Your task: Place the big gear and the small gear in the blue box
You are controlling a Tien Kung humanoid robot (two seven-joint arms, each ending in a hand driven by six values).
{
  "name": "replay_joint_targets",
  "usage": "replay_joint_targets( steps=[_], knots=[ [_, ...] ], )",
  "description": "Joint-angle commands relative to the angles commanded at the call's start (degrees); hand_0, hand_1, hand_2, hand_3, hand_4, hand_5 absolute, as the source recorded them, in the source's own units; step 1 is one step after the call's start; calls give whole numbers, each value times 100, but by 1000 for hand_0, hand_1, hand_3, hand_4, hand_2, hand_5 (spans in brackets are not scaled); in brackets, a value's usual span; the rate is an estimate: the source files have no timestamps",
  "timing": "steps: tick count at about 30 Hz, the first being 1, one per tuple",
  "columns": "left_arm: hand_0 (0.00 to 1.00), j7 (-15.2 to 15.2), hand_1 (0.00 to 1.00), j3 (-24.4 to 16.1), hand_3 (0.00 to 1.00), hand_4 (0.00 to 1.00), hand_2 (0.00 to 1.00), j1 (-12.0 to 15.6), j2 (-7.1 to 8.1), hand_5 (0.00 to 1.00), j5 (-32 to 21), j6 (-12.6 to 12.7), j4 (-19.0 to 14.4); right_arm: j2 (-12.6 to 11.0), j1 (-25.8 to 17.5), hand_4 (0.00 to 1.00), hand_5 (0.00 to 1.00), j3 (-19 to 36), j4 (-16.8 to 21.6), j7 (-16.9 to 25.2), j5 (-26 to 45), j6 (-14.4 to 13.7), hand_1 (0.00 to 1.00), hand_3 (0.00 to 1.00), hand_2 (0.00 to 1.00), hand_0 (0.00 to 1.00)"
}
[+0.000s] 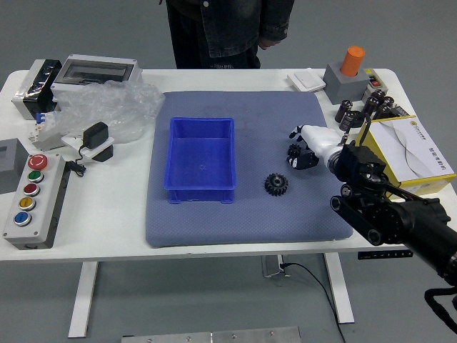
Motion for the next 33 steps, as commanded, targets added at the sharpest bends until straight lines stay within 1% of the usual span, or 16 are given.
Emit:
replay_joint_targets(
  steps=[2,3,8,9,14,15,19,20,21,26,27,32,33],
  knots=[
    [730,0,680,0,700,425,694,-1,-3,3,1,0,0,12,4,646,229,-16,-51,34,-14,-43,583,715,700,660],
    [730,0,680,1,701,428,694,-3,-5,7,0,-1,0,20,7,647,250,-23,-79,53,-22,-67,563,678,668,661],
    [730,-1,680,8,701,428,694,-10,-11,7,-6,-1,0,56,19,647,250,-50,-199,143,-68,-196,563,678,668,661],
    [729,0,679,10,701,432,696,-11,-12,10,-7,0,0,63,20,649,260,-54,-219,156,-77,-214,548,648,624,667],
    [729,1,679,25,701,432,696,-9,-16,10,-19,4,0,96,14,649,260,-67,-307,187,-124,-267,548,648,624,667],
    [729,1,679,29,702,436,695,-9,-17,15,-21,4,0,102,11,652,262,-71,-320,188,-131,-272,536,639,602,668],
    [729,2,679,40,702,436,695,-10,-23,15,-26,5,0,130,-7,652,262,-95,-365,181,-176,-310,536,639,602,668],
    [729,1,679,43,702,436,695,-11,-25,15,-27,5,0,138,-11,652,262,-103,-375,180,-192,-325,536,639,602,668],
    [729,1,679,45,702,438,696,-11,-27,18,-29,5,0,146,-17,655,262,-111,-387,181,-210,-345,504,626,573,670],
    [729,1,679,56,702,438,696,-9,-29,18,-38,7,0,173,-37,655,262,-128,-422,198,-266,-457,504,626,573,670],
    [729,1,678,58,703,440,697,-8,-28,19,-40,8,0,177,-41,686,200,-129,-428,205,-274,-483,477,608,529,659],
    [729,1,678,61,703,440,697,-10,-29,19,-45,9,0,193,-58,686,200,-126,-453,255,-293,-618,477,608,529,659],
    [729,1,679,61,704,445,699,-10,-29,23,-46,9,0,194,-59,724,121,-124,-457,262,-293,-638,476,602,514,648]
  ],
)
